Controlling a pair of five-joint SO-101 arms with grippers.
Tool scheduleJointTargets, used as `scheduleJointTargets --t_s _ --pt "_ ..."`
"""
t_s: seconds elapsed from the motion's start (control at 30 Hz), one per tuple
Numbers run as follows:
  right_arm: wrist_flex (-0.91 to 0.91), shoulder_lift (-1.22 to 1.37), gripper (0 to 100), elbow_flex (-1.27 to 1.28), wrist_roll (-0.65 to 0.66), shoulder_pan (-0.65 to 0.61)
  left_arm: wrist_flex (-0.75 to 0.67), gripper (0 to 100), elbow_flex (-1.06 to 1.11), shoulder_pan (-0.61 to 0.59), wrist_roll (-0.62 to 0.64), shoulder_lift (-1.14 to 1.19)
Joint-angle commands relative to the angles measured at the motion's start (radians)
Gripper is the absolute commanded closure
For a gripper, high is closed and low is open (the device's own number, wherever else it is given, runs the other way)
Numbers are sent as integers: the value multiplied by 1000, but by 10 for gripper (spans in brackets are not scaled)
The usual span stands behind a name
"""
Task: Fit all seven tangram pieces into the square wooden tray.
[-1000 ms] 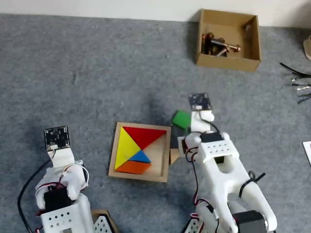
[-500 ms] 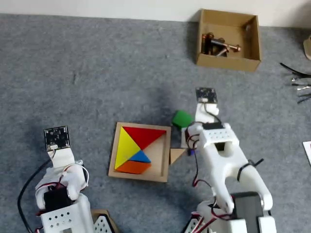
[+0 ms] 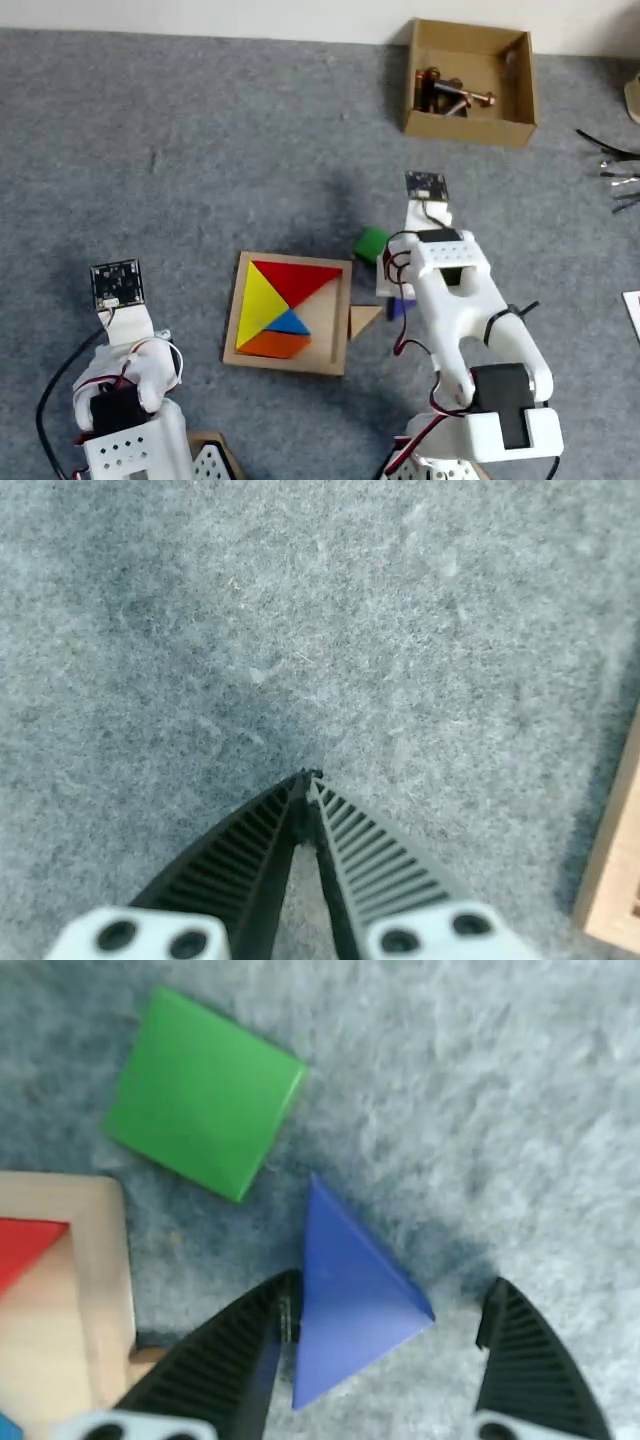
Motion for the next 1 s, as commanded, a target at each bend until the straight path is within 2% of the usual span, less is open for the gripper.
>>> scheduleJointTargets --t_s 0.0,0.27,0.47,0.97 --pt "13 -15 724 -56 6 13 3 995 19 -13 11 -5" --pt "12 -8 730 -58 14 13 3 995 19 -13 11 -5" --pt "8 -8 817 -58 14 13 3 995 19 -13 11 -5" --pt "7 -5 822 -51 6 13 3 995 19 -13 11 -5"
